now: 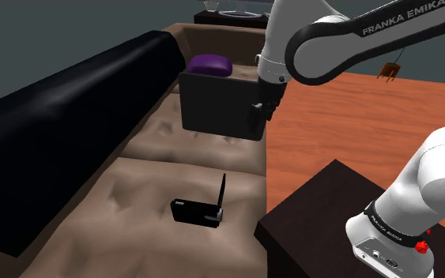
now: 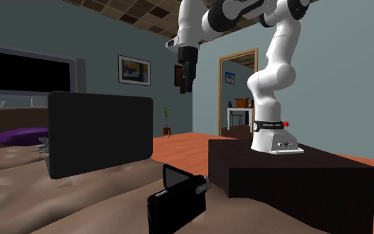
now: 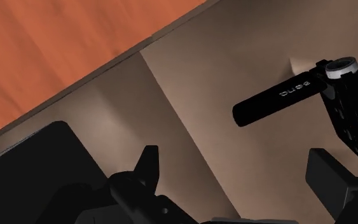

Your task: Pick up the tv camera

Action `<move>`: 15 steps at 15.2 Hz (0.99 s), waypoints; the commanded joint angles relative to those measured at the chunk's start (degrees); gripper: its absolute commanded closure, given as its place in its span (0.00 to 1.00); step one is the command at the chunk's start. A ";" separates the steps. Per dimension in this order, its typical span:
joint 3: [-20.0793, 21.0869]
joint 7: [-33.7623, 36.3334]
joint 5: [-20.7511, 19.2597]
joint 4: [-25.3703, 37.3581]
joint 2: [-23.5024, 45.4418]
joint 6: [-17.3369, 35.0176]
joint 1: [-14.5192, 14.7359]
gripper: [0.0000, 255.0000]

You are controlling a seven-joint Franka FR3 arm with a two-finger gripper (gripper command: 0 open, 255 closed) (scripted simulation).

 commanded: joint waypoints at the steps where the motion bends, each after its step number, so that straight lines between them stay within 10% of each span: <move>1: 1.22 0.17 0.19 0.20 3.58 3.08 0.88 0.00; 15: 8.04 4.78 -6.29 7.13 30.74 20.16 6.25 0.00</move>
